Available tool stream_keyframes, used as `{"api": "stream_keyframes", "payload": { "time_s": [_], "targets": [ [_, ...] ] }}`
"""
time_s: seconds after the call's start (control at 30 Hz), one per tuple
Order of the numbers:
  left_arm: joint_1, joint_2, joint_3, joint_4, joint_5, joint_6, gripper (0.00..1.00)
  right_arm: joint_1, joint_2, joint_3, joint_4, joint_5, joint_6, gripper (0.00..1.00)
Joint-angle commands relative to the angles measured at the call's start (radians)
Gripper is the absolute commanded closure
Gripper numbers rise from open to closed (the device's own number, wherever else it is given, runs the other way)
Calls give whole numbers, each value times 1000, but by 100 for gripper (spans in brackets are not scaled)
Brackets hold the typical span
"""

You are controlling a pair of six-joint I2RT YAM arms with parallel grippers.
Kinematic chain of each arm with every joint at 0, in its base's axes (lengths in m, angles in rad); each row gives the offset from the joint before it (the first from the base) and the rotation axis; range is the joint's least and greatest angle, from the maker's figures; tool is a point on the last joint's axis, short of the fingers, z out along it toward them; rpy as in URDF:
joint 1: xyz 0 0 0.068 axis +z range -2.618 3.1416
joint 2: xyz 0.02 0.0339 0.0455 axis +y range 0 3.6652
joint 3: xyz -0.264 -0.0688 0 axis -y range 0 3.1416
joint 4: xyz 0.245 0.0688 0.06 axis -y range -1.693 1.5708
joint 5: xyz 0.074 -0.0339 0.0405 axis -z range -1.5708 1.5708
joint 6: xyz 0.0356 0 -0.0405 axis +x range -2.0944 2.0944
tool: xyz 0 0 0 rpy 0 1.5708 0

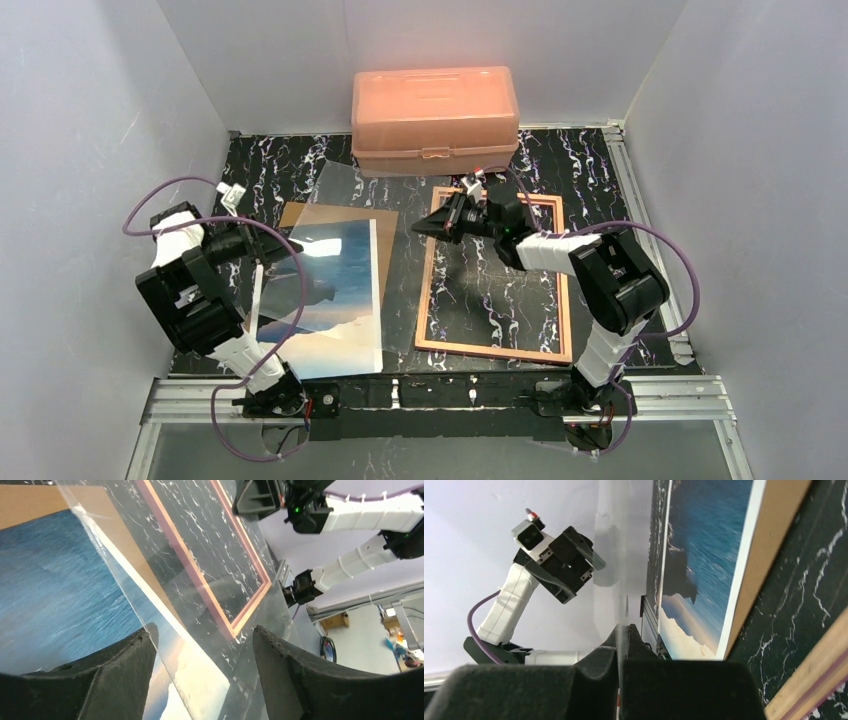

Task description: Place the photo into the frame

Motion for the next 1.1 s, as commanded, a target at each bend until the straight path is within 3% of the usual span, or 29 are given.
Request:
{"api": "stream_keyframes", "payload": {
  "time_s": [0.0,0.17,0.3,0.47,0.6,0.63,0.7,0.83,0.93,1.07],
  "targets": [
    [-87,19,45,-150,-70,-19,29,-17,-44,111,-21,-145,-79,99],
    [-131,27,19,-25,-93,-147,31,-40,-49,149,16,-198,-84,99],
    [-145,87,41,-158,-40,11,40,-44,-27,177,75,-215,-41,99],
    [-165,111,49,-180,2,28,59,-44,25,214,183,-246,43,99],
    [-168,93,48,-179,17,32,78,-43,35,256,143,-276,19,99],
    [-168,93,50,-180,20,31,83,-44,34,263,119,-279,2,96],
    [-168,87,50,-181,38,28,99,-44,31,274,51,-271,-39,82],
    [-164,76,34,-182,124,-5,100,-44,5,240,-18,-224,-94,43],
    [-159,71,5,-181,202,-25,100,-45,-11,185,-39,-194,-128,34],
    [-156,53,-28,-181,277,-43,100,-43,-17,108,23,-160,-99,31]
  ]
}}
